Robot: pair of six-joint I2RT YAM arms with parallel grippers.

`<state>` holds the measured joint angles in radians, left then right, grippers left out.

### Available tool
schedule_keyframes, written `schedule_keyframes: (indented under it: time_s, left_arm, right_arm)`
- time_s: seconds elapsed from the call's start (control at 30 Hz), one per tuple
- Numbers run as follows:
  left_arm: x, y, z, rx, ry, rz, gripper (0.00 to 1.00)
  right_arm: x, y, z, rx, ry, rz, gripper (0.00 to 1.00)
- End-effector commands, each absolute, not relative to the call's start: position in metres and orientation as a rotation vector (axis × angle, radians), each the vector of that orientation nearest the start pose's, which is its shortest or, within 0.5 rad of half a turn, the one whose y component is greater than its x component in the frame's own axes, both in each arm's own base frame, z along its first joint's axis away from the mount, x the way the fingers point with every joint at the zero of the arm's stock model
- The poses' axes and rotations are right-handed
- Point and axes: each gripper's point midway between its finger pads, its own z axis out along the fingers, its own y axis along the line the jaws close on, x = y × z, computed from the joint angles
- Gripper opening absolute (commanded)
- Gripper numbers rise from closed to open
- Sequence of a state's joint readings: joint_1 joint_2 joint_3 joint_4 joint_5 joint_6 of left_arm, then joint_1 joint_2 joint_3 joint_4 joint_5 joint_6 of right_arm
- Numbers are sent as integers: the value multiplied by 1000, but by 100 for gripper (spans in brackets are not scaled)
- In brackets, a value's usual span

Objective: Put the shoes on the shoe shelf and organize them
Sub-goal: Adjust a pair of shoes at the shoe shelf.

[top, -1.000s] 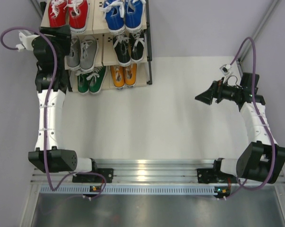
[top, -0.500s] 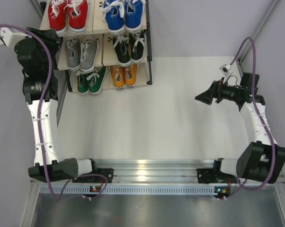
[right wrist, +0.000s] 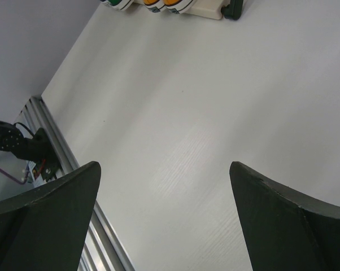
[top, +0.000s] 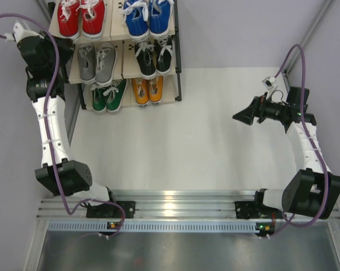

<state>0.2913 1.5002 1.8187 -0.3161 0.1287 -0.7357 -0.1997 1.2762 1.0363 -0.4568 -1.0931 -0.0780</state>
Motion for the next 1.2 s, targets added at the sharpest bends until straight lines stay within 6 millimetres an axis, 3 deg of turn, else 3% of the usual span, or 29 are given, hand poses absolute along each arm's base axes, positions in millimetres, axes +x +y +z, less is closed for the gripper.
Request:
schedule_keyframes:
  time_s: [0.0,0.33,0.5,0.8,0.93,1.07,1.17]
  left_arm:
    - [451,72,518,-589,1350,-514,26]
    - [464,75,512,-615,1345,-541,27]
    - [461,74,518,-611,1333,-547,27]
    - [417,60,512,-635,1308,-579,29]
    - [399,44,521,-605,1295,-649,30]
    - [392,22,533,-567,1296,-784,31]
    - [396,12,540,-558,1273,-817,31]
  right_arm:
    - [321,89,256,-491,1885,985,97]
    - [323,88,262,-494,1883,973,97]
    - [325,88,264,-494,1882,971,97]
    - [326,87,269,-492,1879,961,97]
    - [325,88,270,-497,1879,965,96]
    - [324,88,273,-505,1874,965,97]
    - [325,89,274,-506,1874,966,97]
